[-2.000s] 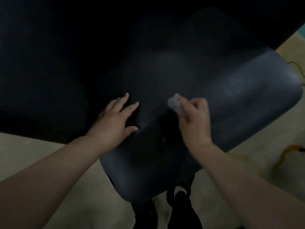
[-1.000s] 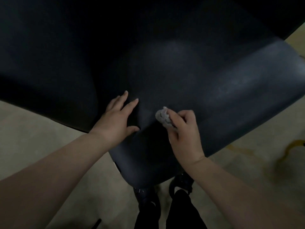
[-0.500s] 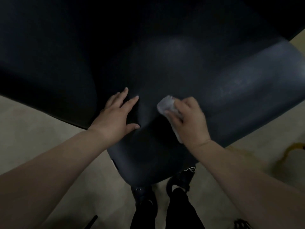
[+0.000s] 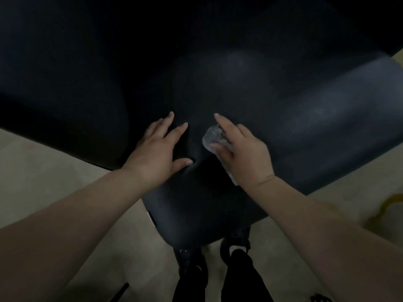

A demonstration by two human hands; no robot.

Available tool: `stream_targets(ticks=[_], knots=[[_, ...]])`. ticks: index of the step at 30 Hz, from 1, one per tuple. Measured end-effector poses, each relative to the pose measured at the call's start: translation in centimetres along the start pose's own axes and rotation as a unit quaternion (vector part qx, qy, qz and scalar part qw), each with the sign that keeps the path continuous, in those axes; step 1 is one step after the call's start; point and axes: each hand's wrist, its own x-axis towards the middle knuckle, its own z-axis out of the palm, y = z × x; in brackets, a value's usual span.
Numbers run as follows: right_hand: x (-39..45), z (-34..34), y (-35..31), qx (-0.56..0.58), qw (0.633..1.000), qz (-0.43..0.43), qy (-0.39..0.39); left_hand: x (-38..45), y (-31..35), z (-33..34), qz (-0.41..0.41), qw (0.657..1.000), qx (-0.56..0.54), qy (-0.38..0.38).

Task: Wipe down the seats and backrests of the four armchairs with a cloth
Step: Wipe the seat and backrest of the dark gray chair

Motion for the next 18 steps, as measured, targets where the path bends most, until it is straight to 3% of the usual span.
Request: stream_targets(ticks=[3,6,8,11,15,18], knots=[[1.8,-1.6,2.9,-0.079,0.996,-0.011,0.035,0.7,0.1,0.2,-0.002,1.0,0.004,0.01],[4.4,-4.8,7.9,-0.106,0.982,0.135,0.076,0.9,0.0,0.4,-0.007,1.0,0.007,0.023],[5.2,-5.7,8.9,-0.061,0.979,0.176,0.085,1.0,0.1,0.4,-0.013,0.999,-0.001,0.029],[5.6,-4.1,5.2,0.054,0.995,0.072,0.037,1.3,0.5,0.3,-0.031,0.998,-0.02,0.05],[5.7,-0.4,0.3,-0.007,0.989,-0.135,-0.059,2.1,0.7,-0.1,-0.071,0.993,-0.048,0.078],[7.2,-0.8,2.0,-0.056,0.992,-0.114,-0.025,2.8,0.2,-0.6,-0.102,0.989,-0.054,0.089]])
